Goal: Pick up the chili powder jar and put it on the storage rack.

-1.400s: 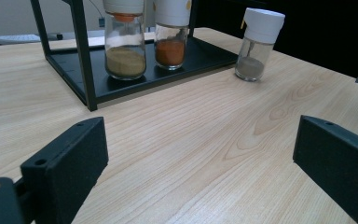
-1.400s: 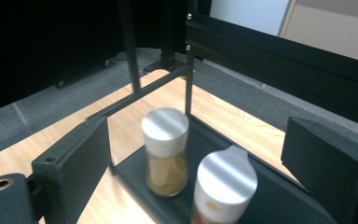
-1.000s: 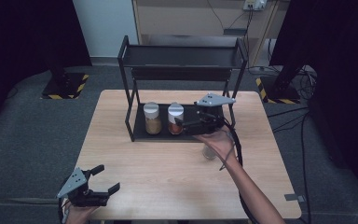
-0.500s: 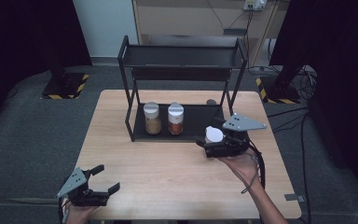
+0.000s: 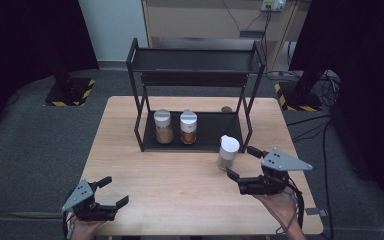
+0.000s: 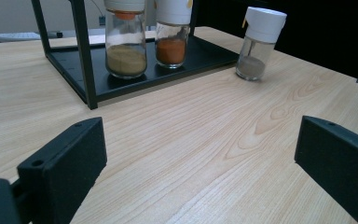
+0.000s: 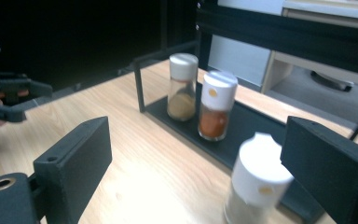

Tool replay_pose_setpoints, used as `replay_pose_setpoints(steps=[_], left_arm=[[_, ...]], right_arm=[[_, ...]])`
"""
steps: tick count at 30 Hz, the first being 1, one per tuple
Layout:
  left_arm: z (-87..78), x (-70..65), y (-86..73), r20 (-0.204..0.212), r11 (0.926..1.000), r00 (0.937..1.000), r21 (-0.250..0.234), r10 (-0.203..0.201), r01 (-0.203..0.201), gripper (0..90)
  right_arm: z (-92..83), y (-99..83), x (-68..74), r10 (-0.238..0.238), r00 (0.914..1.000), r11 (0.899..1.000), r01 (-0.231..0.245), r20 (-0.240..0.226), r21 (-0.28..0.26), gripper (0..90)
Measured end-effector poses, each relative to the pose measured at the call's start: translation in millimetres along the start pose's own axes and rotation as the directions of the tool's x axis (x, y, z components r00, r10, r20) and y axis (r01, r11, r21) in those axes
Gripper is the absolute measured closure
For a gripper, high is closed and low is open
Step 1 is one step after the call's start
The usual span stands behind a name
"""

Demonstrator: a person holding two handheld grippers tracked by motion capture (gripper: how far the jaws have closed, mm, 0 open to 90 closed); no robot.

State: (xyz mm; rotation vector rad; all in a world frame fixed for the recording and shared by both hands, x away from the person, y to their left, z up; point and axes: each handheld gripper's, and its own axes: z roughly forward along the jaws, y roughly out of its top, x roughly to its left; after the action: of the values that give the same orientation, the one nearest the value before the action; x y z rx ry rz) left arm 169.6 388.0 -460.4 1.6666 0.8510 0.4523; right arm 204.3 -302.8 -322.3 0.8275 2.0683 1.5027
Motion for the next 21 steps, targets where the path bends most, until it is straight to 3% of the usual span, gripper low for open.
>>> replay_pose_setpoints(steps=[11, 18, 21], left_arm=[[0.4, -1.0, 0.8, -0.002, 0.9999, 1.0, 0.005, 0.009, -0.009, 1.2], [0.6, -1.1, 0.9, -0.001, 0.9999, 0.9999, 0.006, 0.013, -0.013, 1.2], [0.6, -1.4, 0.9, 0.0, 0.9999, 0.9999, 0.005, 0.015, -0.015, 1.2]], right_arm=[[-31.0, -41.3, -1.5, 0.063, 0.9959, 0.998, -0.065, 0.065, 0.026, 8.8], [-37.6, -61.3, -7.2, 0.11, 0.9897, 0.993, -0.114, 0.092, 0.043, 8.8], [-37.5, -66.4, -5.7, 0.099, 0.9892, 0.994, -0.104, 0.109, 0.044, 8.8]])
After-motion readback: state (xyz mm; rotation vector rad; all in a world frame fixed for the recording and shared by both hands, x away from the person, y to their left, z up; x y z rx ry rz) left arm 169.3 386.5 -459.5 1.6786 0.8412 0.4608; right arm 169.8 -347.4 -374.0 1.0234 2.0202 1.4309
